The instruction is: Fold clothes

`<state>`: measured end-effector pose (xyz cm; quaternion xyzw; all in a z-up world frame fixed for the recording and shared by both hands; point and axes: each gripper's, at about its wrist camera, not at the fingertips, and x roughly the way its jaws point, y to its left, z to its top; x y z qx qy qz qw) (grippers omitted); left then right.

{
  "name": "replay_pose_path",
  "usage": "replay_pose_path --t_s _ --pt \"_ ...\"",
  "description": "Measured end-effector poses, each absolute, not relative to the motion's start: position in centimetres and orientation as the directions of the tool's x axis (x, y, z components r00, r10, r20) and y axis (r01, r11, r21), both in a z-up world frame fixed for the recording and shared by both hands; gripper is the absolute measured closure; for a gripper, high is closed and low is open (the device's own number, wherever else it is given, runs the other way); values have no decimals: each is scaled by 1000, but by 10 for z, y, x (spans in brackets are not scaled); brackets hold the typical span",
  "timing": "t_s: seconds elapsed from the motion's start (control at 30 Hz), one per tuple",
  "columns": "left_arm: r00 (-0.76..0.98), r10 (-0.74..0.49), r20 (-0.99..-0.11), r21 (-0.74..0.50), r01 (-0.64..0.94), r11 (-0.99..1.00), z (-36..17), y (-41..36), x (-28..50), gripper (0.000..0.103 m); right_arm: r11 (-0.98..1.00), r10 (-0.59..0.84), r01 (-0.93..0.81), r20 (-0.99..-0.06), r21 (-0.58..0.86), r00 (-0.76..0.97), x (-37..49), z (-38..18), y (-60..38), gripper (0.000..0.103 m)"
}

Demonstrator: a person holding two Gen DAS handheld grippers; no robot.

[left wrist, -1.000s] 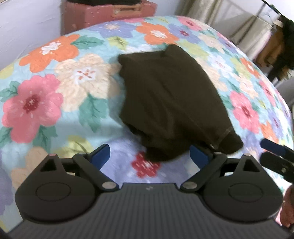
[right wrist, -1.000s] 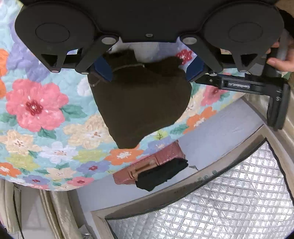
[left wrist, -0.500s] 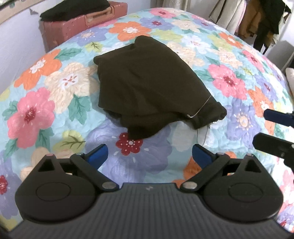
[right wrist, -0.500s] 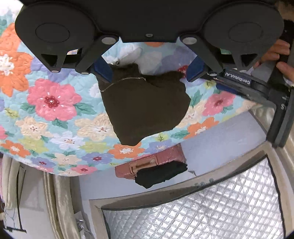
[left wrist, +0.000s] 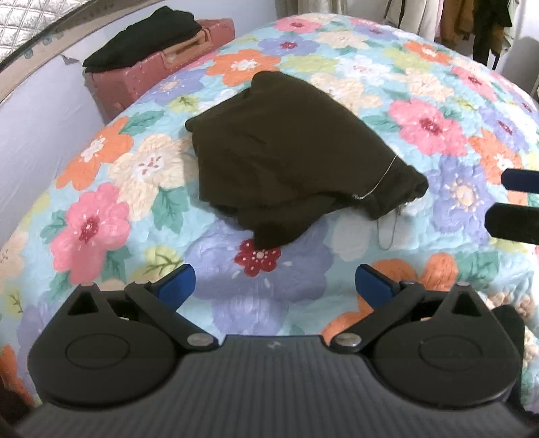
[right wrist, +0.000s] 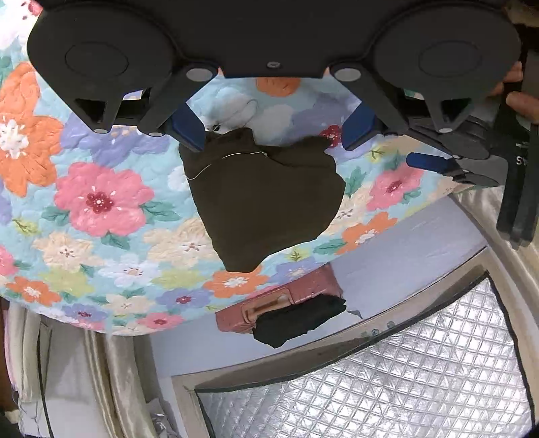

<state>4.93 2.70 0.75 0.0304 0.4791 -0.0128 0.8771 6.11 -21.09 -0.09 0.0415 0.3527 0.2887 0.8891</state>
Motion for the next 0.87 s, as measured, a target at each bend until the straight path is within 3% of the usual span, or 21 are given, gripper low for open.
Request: replay_pose_path --t_s 0.87 --pt "523 -17 -852 13 52 999 1 28 48 0 824 513 -533 -654 193 556 54 -12 -188 12"
